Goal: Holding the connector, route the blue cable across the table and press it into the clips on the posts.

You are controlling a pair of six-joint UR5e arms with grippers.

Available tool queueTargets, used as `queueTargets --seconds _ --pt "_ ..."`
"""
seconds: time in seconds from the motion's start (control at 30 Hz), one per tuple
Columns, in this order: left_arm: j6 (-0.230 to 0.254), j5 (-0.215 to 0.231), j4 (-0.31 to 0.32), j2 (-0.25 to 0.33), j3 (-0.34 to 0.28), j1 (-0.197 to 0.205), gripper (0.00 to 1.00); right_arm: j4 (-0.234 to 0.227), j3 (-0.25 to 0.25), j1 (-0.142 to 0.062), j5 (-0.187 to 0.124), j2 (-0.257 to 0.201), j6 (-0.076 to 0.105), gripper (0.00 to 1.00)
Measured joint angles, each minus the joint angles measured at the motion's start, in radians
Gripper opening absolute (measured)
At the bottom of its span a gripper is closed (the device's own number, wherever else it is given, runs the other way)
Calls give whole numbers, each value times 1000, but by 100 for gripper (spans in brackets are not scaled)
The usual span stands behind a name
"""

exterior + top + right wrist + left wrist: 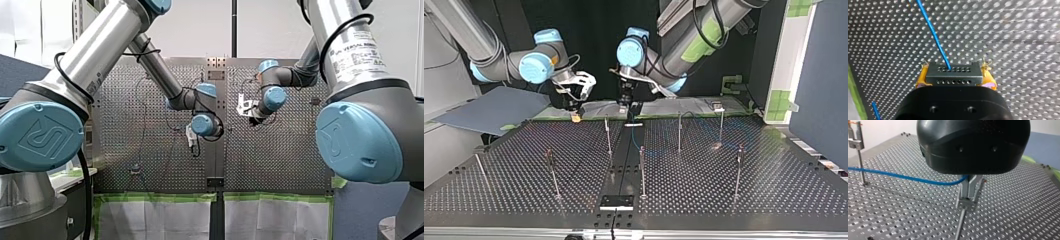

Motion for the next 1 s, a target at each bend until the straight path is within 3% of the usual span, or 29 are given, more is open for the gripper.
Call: queueTargets --seconds 0.27,0.53,1.0 --pt "-4 11 -31 -53 57 9 0 -15 0 -15 -13 54 3 0" --pt "-4 19 -28 -115 114 27 0 -62 -1 -37 -31 60 23 0" --pt "-2 50 -38 -131 162 70 0 -104 -4 -84 -38 64 32 0"
